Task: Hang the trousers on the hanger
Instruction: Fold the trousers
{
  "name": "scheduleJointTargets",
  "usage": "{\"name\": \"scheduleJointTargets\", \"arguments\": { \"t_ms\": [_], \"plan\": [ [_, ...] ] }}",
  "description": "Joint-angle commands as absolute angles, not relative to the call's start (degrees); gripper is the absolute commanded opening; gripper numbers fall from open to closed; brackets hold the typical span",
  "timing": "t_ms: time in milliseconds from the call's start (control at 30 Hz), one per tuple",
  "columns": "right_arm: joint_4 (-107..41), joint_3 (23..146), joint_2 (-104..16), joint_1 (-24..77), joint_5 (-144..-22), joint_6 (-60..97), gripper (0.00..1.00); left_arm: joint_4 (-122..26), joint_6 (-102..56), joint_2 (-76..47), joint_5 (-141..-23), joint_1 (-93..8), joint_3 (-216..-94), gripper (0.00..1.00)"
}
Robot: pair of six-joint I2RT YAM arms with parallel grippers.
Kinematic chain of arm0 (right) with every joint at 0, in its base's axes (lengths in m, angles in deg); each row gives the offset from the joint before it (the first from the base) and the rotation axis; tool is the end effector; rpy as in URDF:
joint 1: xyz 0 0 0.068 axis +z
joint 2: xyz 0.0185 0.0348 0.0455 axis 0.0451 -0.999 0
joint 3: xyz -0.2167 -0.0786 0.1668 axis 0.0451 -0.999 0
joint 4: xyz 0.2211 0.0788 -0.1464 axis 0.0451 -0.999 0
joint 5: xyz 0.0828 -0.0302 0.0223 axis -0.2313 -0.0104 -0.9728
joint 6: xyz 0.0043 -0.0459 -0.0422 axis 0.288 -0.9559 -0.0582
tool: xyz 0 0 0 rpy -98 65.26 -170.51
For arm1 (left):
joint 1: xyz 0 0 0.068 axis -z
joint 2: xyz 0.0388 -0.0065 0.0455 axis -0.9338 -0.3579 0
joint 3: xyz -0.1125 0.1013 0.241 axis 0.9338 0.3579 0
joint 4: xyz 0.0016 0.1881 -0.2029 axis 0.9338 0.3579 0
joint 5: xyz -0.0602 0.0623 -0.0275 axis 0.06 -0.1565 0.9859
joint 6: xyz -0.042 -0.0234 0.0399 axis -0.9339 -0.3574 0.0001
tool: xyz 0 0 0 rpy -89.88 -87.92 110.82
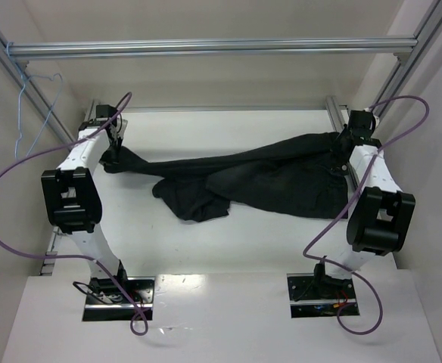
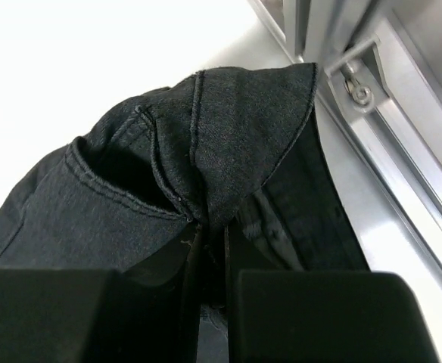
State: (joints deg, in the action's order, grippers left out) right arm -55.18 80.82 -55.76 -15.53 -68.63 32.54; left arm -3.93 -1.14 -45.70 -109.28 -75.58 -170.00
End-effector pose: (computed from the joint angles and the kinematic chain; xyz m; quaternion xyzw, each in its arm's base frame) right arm 0.3763 -0.0923 0.2682 0.2901 0.8704 -0.0268 0.3968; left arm 0.4169 0.0637 0.2436 -0.0077 0.9562 0.1970 0.2164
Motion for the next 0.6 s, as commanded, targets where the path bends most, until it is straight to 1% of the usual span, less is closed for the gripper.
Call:
{"name": "scheduleJointTargets", "arguments": {
  "t_ms": [0, 67, 200, 300, 367, 467, 567],
  "plan": [
    [-52.78, 80.42, -50.73, -16.73, -65.77, 30.01, 0.01, -5.40, 1.90, -45.04, -114.67, -76.59, -175.40, 0.00],
    [-53.31, 79.71, -50.11, -16.73, -66.74, 29.48, 0.01, -3.99, 1.90, -45.74, -114.67, -76.59, -181.53, 0.00],
    [-53.84, 79.10, -48.09, -16.73, -66.22, 28.42, 0.01, 1.10, 1.90, -46.36, -114.67, -76.59, -188.76, 0.00],
    [-53.31, 78.48, -47.47, -16.73, -66.21, 27.81, 0.01, 4.61, 1.90, -44.18, -114.67, -76.59, -189.31, 0.00],
    [-53.31, 78.48, -46.95, -16.73, -66.82, 27.81, 0.01, 7.60, 2.42, -42.50, -114.67, -76.59, -187.21, 0.00],
    [-51.73, 77.96, -46.94, -16.73, -68.75, 27.81, 0.01, 8.14, 3.56, -38.63, -115.54, -76.59, -182.21, 0.00],
    [-50.58, 79.01, -48.51, -16.73, -70.51, 27.81, 0.01, 7.62, 3.57, -38.62, -117.39, -76.59, -180.87, 0.01]
  ]
}}
